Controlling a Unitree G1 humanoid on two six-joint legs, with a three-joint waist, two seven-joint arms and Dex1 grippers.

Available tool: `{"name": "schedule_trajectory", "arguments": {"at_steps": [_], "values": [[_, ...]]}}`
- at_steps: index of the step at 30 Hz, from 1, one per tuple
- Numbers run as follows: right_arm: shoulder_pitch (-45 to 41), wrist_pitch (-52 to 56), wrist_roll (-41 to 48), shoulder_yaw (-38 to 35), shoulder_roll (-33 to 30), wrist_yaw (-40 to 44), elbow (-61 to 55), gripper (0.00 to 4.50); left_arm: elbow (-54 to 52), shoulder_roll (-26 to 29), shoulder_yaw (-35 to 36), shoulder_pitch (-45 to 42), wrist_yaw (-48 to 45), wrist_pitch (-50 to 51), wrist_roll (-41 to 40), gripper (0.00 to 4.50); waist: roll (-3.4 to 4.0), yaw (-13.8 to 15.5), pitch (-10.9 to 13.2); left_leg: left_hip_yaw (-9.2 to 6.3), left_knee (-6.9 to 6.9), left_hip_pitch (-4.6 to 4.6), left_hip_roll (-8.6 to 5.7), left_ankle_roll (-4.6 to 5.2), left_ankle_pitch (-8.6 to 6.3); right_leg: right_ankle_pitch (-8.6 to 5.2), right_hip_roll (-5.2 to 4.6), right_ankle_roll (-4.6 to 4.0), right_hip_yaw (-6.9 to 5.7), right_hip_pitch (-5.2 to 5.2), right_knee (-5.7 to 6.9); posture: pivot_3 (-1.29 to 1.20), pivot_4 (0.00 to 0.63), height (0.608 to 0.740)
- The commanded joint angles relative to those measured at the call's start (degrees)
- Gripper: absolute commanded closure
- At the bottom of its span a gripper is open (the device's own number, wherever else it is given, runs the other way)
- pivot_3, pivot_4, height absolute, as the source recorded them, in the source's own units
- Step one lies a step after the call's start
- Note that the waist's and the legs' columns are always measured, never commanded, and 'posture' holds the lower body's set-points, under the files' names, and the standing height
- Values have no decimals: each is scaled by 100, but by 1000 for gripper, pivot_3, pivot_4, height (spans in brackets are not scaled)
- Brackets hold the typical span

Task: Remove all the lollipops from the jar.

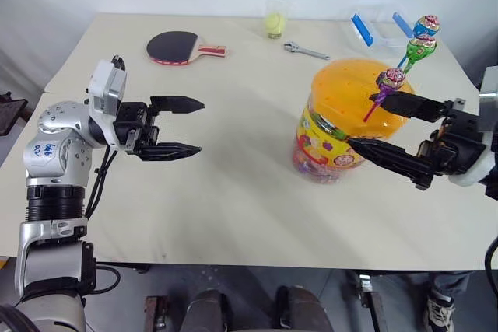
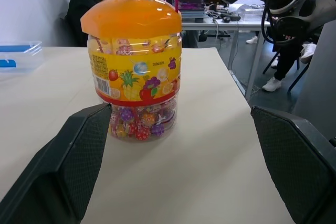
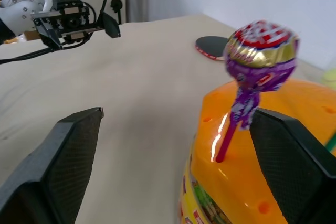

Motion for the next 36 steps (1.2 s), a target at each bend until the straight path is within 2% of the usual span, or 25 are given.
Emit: {"name": "schedule_trajectory", "arguments": {"at_steps": [1, 10, 16, 21, 24, 26, 30, 33, 36], "values": [[-180, -231, -140, -12, 66, 132, 45, 1237, -234, 60, 133, 47, -55, -73, -148, 0, 0, 2, 0, 0, 0, -2, 0, 0, 0, 0, 0, 0, -1, -1, 0, 0, 150, 740], [-639, -321, -239, 38, 131, 263, 249, 4356, -216, 66, 185, 93, -89, -79, -222, 0, 0, -6, 0, 0, 0, -3, 0, 0, 0, 0, 0, 0, -3, -3, 0, 0, 150, 740], [-1206, -346, -54, 66, 177, 358, 391, 4434, -136, 37, 206, -8, -157, -58, -308, 0, 0, -7, 0, -1, 1, -4, 0, 0, 0, 0, 0, 0, -3, -3, 1, 0, 150, 740], [-1332, 3, 583, -447, -161, 344, 350, 4434, -129, 68, 272, -283, -112, 155, -544, 0, 0, 13, 0, -7, 4, -10, 0, 0, 0, 0, -2, 0, -10, -4, 1, 0, 150, 740], [-754, 506, 952, -1109, -502, 449, 217, 4434, -81, 99, 269, -441, -149, 211, -591, 0, -2, 20, -1, -13, 9, -17, -1, 6, -4, 0, -6, 1, -18, -4, 0, 0, 150, 740], [-14, 925, 987, -1724, -641, 672, 60, 4434, -46, 89, 251, -530, -164, 232, -593, 0, -9, 19, -5, -14, 8, -18, -2, 10, -6, 1, -7, 1, -20, -3, 0, 0, 150, 740], [1635, 1257, 86, -2866, -620, 1479, 24, 4434, 1, 48, 191, -665, -122, 259, -556, 0, -11, 31, -6, -18, 13, -29, -5, 11, -6, 2, -7, 3, -23, -5, -2, 0, 150, 740], [2242, 1107, -384, -3196, -445, 1644, 275, 4434, 29, 5, 197, -735, -58, 313, -568, 0, -11, 19, -6, -17, 24, -33, -5, 13, -7, 5, -7, 8, -21, -5, -4, 0, 150, 740], [2571, 929, -773, -3223, -199, 1648, 584, 4434, 35, -49, 228, -782, -2, 376, -600, 0, -21, 11, -12, -18, 28, -33, -4, 13, -7, 5, -5, 9, -20, -4, -4, 0, 150, 740]]}}
